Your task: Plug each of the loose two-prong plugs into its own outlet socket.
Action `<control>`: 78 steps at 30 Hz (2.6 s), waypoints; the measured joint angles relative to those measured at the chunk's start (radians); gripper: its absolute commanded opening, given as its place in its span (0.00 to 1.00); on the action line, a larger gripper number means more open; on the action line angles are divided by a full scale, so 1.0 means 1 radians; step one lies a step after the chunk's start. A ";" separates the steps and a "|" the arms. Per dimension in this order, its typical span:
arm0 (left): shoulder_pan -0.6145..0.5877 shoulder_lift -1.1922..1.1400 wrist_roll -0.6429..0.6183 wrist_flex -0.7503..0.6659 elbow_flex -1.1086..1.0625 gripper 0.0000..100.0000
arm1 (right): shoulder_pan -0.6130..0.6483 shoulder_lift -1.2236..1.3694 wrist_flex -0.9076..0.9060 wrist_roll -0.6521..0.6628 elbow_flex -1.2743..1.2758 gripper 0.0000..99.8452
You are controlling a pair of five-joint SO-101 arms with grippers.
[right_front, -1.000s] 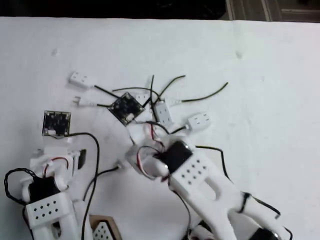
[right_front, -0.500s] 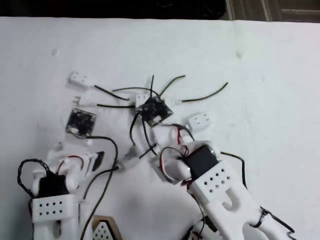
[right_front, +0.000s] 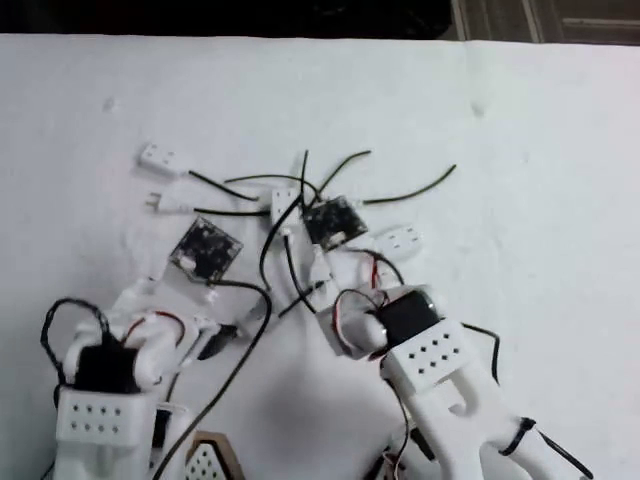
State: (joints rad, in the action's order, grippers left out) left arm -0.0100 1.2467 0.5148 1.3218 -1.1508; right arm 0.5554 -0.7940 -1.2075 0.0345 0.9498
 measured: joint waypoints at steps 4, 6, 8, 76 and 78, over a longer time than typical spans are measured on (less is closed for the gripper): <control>0.034 -0.184 0.031 0.000 0.089 0.34 | -0.006 0.000 0.003 0.000 0.002 0.02; 0.060 -0.302 0.063 0.000 0.126 0.34 | -0.006 0.000 0.003 0.000 0.002 0.02; 0.081 -0.393 0.089 -0.003 0.153 0.34 | -0.006 0.000 0.003 0.000 0.003 0.02; 0.152 -1.685 -0.080 -0.425 1.355 0.02 | -0.252 -0.006 0.003 0.000 -0.040 0.02; 0.152 -1.788 -0.080 -0.425 1.478 0.02 | -0.252 -0.006 0.003 0.000 -0.040 0.02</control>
State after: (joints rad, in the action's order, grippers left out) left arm 0.1419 -0.5409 0.4350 0.8968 0.3268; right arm 0.3038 -0.8002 -1.2045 0.0345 0.9099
